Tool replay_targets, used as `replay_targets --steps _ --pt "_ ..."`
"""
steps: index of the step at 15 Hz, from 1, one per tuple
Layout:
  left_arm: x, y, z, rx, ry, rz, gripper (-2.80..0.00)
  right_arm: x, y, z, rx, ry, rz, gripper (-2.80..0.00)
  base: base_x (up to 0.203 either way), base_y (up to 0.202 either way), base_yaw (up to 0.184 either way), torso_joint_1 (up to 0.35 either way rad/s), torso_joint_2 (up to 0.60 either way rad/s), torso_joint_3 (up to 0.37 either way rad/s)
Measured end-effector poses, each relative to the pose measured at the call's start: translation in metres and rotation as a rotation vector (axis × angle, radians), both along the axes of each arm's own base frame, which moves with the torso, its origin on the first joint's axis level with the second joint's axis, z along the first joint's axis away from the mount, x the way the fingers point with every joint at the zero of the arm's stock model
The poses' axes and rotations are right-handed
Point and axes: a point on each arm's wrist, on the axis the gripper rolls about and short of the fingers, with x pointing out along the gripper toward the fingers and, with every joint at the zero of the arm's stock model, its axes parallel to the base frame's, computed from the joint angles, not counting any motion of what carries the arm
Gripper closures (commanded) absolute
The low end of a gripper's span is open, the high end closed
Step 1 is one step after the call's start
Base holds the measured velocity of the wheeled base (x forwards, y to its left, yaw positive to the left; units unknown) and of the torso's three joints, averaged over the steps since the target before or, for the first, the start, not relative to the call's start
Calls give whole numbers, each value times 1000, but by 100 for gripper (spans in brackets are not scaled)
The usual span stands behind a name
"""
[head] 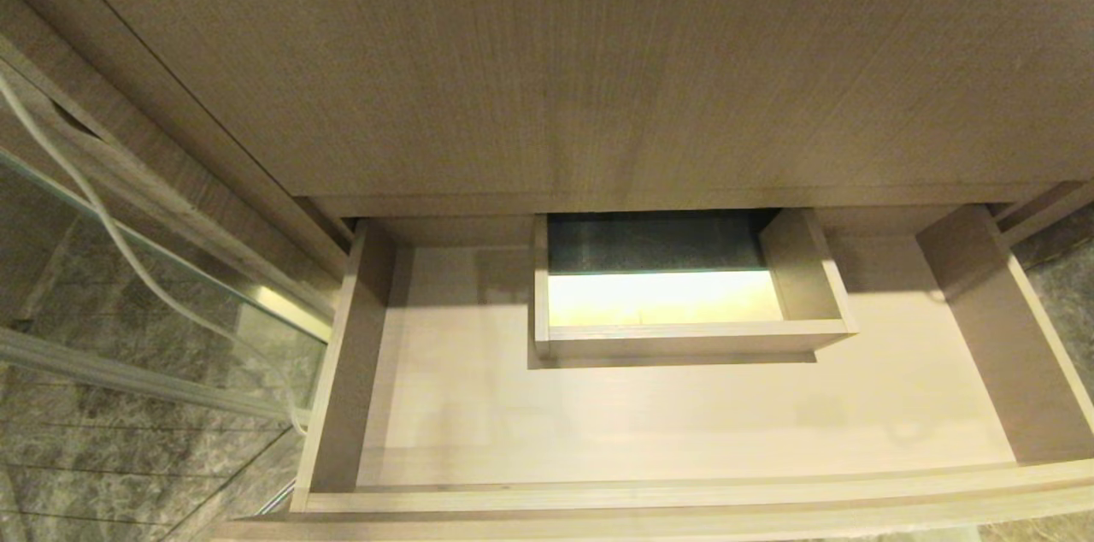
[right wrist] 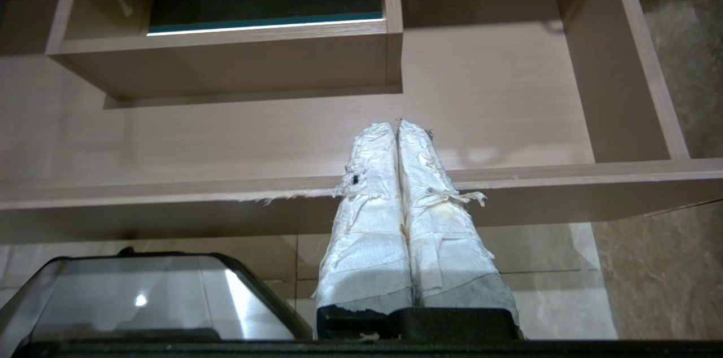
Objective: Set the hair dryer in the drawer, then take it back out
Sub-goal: Pick up the hairdryer
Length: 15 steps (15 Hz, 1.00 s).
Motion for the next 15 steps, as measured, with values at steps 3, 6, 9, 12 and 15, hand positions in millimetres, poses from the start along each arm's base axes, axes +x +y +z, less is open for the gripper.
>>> replay_targets --steps 3,6,9,12,15 --pt "0 0 0 -3 0 0 0 0 0 0 0 2 1 0 0 0 0 238 -430 -196" --pt "0 0 0 -3 -1 0 0 0 0 0 0 2 1 0 0 0 0 103 -467 -216" --pt "0 0 0 -4 0 0 0 0 0 0 0 2 1 0 0 0 0 263 -491 -224" --pt "0 0 0 -4 -2 0 0 0 0 0 -1 3 1 0 0 0 0 389 -490 -238" --pt "0 0 0 -6 -1 0 0 0 0 0 0 3 0 0 0 0 0 294 -514 -244"
